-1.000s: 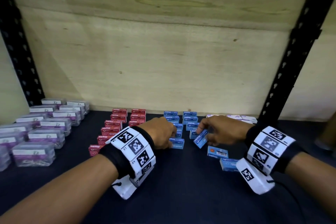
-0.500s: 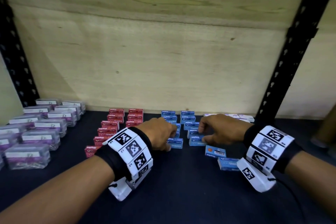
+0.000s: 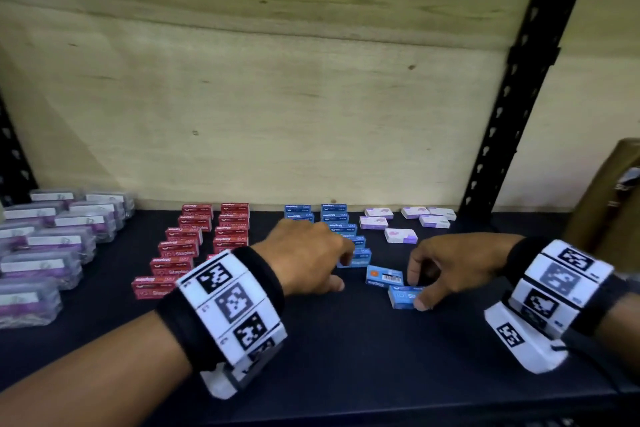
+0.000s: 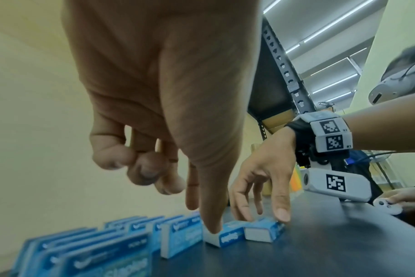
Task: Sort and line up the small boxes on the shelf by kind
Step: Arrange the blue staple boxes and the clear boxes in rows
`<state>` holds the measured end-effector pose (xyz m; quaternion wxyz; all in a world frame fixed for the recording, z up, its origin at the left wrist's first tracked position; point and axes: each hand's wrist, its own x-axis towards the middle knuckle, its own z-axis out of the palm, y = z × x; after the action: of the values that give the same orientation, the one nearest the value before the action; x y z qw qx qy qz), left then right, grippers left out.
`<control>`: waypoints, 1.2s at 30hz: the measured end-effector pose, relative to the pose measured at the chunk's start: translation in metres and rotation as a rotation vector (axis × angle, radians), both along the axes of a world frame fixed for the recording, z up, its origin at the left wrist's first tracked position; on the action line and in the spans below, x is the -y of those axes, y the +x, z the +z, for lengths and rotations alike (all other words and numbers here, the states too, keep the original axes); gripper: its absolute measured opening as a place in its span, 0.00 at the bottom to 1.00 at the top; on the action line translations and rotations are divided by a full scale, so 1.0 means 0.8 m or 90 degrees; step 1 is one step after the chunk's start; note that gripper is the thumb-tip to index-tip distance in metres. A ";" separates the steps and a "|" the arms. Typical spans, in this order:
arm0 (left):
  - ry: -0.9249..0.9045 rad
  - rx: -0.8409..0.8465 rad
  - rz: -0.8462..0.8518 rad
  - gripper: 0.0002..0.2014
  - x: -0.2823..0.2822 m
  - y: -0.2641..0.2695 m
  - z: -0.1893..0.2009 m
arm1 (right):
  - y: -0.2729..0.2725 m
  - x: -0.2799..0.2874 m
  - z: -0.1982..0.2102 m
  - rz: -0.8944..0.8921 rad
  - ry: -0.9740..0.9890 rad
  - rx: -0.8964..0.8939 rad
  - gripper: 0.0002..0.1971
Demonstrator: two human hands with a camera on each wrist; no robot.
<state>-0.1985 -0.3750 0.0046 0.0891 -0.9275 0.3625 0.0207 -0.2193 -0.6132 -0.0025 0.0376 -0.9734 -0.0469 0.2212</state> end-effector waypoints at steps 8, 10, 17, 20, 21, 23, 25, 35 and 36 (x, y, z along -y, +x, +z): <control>0.012 -0.060 -0.051 0.24 0.057 0.016 -0.025 | -0.011 0.024 -0.002 -0.016 -0.014 0.029 0.16; 0.027 -0.058 -0.053 0.23 0.066 0.021 -0.026 | -0.012 0.033 -0.004 -0.030 -0.012 0.033 0.17; 0.067 -0.045 -0.048 0.19 0.089 0.023 -0.026 | -0.015 0.050 -0.011 -0.053 0.009 0.067 0.18; 0.090 -0.060 -0.062 0.16 0.086 0.019 -0.024 | -0.016 0.050 -0.011 -0.051 0.036 0.057 0.16; 0.100 -0.067 -0.068 0.15 0.084 0.019 -0.023 | -0.016 0.050 -0.011 -0.048 0.034 0.057 0.15; 0.116 -0.093 -0.077 0.13 0.074 0.017 -0.020 | -0.013 0.047 -0.011 -0.035 0.024 0.063 0.14; 0.127 -0.129 -0.087 0.16 0.062 0.015 -0.017 | -0.010 0.041 -0.011 -0.024 0.023 0.070 0.14; 0.087 -0.186 -0.042 0.14 -0.005 0.015 -0.011 | 0.009 -0.003 -0.014 0.029 0.068 0.085 0.10; 0.086 -0.188 -0.036 0.15 -0.010 0.015 -0.011 | 0.010 -0.007 -0.015 0.033 0.075 0.087 0.10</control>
<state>-0.1867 -0.3668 -0.0041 0.0976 -0.8957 0.3955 0.1785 -0.2114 -0.6072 -0.0142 0.0856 -0.9808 -0.0875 0.1518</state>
